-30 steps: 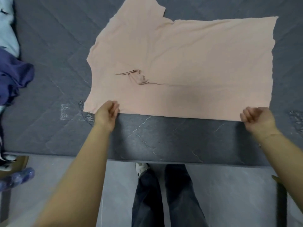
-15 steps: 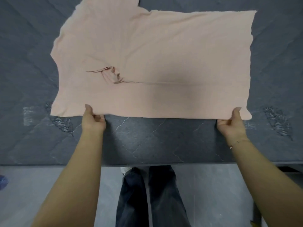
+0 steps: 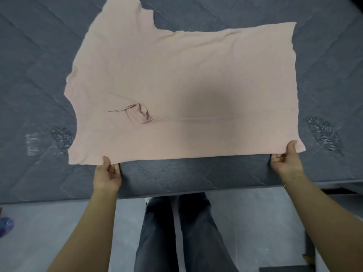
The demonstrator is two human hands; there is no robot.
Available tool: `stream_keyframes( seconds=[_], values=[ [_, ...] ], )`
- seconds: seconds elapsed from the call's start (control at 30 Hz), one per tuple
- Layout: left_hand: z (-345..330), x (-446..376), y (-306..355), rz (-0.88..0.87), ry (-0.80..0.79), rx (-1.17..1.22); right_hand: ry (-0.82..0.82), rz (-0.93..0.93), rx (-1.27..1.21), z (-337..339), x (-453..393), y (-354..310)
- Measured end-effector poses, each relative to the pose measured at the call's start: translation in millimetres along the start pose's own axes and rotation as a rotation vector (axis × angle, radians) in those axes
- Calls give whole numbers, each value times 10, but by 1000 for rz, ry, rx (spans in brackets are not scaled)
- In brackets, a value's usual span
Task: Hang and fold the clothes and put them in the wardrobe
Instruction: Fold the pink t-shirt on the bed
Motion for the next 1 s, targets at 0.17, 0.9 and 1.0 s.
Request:
stream_keyframes(
  seconds=[0.17, 0.9, 1.0],
  values=[
    [86, -163, 385, -139, -2, -43, -125, -16, 136, 92, 309, 531],
    [32, 60, 1613, -770, 123, -1005, -305, -225, 1106, -483, 2065, 2347],
    [-585, 165, 1519, -655, -184, -1041, -408, -31, 1214, -809, 2275, 2396]
  ],
)
Point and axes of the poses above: each hand's wrist, its own x-axis away from the middle knuckle, its own z-axis out of the back of the hand, y = z × x, the point moved 7 cm from there along -x, towards the middle knuckle, and after that the axes turned 9 degrees about z, right-handed, at the moved point
